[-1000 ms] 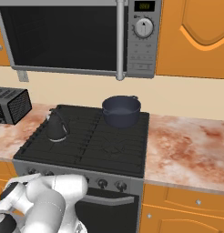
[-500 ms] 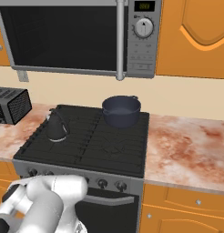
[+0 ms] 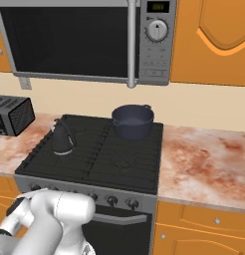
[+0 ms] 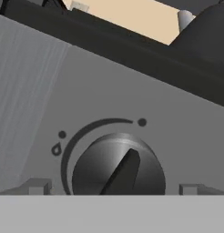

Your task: Pick the kettle from the counter and place it on a stove burner. Then turn the burner on.

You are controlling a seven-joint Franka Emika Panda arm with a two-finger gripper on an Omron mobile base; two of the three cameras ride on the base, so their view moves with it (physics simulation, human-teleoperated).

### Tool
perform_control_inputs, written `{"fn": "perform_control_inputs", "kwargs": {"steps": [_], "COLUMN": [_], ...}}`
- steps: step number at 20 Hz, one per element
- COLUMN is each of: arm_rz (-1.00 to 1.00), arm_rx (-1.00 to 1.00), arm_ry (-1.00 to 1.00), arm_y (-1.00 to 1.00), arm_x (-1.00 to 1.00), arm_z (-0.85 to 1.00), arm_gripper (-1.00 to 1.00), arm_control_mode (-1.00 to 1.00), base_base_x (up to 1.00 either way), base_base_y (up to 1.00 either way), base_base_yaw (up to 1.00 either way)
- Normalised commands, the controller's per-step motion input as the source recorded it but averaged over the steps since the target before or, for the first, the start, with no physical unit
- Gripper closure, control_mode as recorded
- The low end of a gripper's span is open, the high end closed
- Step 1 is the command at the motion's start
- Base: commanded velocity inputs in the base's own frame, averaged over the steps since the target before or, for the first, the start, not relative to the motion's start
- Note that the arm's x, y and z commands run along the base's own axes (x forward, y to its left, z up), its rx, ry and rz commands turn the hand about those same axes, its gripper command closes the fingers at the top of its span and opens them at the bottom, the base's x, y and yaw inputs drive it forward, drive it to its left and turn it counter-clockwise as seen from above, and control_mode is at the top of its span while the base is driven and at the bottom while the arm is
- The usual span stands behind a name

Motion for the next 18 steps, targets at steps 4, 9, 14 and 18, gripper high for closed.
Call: {"fn": "perform_control_inputs", "kwargs": {"steps": [4, 9, 14, 18], "arm_rz": [0.00, 0.00, 0.00, 0.00], "arm_rx": [0.00, 0.00, 0.00, 0.00], "arm_ry": [0.00, 0.00, 0.00, -0.01], "arm_y": [0.07, 0.06, 0.00, 0.00], "arm_x": [0.11, 0.04, 0.00, 0.00], "arm_z": [-0.32, -0.04, 0.00, 0.00], "arm_gripper": [-1.00, 1.00, 1.00, 1.00], "arm_control_mode": [-1.00, -1.00, -1.00, -1.00], "base_base_x": [0.00, 0.00, 0.00, 0.00], "base_base_y": [0.00, 0.00, 0.00, 0.00], "base_base_yaw": [0.00, 0.00, 0.00, 0.00]}}
